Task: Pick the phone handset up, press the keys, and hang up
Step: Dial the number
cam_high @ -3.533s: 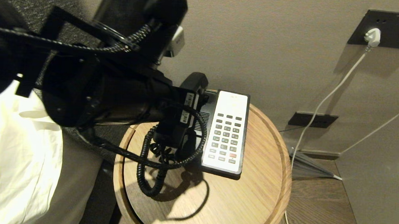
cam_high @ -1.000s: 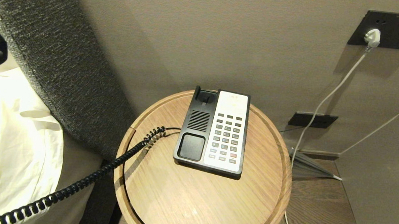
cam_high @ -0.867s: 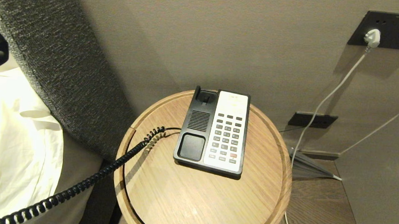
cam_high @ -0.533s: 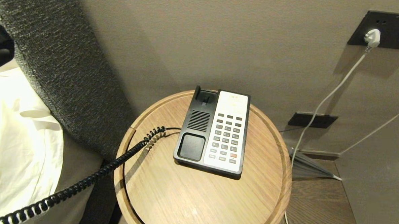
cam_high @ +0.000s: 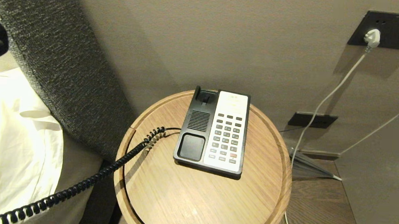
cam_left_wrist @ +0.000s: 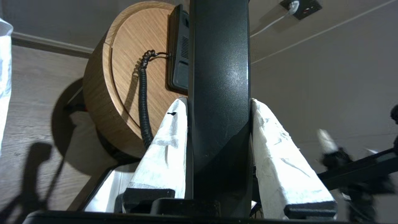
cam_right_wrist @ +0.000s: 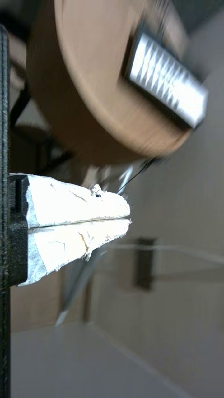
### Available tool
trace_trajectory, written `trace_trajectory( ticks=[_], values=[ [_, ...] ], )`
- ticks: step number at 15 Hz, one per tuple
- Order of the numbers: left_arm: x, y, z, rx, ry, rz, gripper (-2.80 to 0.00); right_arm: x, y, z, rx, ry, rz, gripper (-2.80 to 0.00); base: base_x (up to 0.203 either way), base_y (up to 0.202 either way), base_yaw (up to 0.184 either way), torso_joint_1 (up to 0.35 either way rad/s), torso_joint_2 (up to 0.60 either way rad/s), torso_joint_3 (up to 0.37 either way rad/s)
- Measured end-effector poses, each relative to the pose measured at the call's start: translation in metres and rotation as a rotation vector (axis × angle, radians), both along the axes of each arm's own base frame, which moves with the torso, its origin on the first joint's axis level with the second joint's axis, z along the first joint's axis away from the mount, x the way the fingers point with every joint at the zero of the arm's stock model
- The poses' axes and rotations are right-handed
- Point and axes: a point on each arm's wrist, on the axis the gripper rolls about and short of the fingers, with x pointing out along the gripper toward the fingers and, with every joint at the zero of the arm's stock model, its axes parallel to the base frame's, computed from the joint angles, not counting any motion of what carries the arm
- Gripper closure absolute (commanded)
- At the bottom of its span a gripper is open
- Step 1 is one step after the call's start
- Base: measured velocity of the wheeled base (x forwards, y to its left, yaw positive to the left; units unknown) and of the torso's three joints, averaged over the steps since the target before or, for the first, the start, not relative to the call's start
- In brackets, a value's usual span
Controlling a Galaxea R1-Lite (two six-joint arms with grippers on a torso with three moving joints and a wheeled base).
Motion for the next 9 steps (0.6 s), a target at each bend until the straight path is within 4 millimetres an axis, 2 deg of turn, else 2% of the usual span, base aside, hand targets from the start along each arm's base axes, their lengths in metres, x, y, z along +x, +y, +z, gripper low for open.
trace_trajectory(
  ticks=[2, 4, 6, 7, 9],
  values=[
    [0.0, 0.001, -0.002, 0.001, 0.002, -0.001, 0.0, -0.023, 0.001, 0.032, 0.011, -0.032, 0.051, 0.0, 0.0, 0.0, 0.0, 0.0, 0.0, 0.0],
    [0.001, -0.001, -0.003, -0.002, -0.001, -0.001, 0.0, -0.021, 0.002, 0.074, 0.026, -0.061, 0.096, 0.0, 0.0, 0.0, 0.0, 0.0, 0.0, 0.0],
    [0.001, -0.002, -0.003, -0.004, -0.001, -0.002, 0.0, 0.012, 0.004, 0.115, 0.029, 0.016, 0.165, 0.0, 0.0, 0.0, 0.0, 0.0, 0.0, 0.0],
    [0.002, -0.002, -0.004, -0.004, 0.001, -0.003, 0.0, 0.037, 0.005, 0.129, 0.03, 0.088, 0.208, 0.0, 0.0, 0.0, 0.0, 0.0, 0.0, 0.0],
    [0.003, -0.004, -0.007, 0.004, 0.011, -0.002, 0.0, 0.09, 0.006, 0.14, 0.046, 0.244, 0.289, 0.0, 0.0, 0.0, 0.0, 0.0, 0.0, 0.0]
  ],
)
